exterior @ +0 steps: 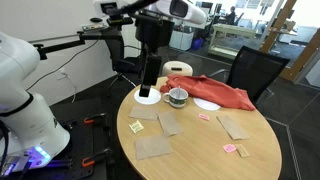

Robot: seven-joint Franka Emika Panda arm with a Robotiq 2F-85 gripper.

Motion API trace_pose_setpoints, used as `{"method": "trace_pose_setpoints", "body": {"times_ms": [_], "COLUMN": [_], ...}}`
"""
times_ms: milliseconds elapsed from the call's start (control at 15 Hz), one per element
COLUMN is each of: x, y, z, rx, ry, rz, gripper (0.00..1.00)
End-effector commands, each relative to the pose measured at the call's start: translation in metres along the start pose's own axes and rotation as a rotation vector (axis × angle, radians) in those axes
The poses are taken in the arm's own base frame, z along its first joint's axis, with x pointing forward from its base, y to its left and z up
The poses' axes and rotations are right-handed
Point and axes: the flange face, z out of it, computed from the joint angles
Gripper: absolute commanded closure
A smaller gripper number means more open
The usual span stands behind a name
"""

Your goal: Remove the pen from the white mug

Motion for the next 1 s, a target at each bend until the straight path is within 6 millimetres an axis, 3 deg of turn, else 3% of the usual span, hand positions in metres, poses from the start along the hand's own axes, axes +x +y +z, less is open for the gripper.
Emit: {"method": "trace_pose_setpoints", "body": {"times_ms": [0,400,667,933], "x": [0.0,0.0,0.032,0.071], "y": [0.0,0.0,-0.028,-0.07], "z": [0.0,0.0,-0.016,-0.038], "rx": [0.0,0.0,-0.056,-0.117], "ry": [-0.001,-0.001,0.093,0.195], "rz": [0.0,0.0,-0.075,-0.207], "gripper": [0.0,0.0,0.0,0.0]}}
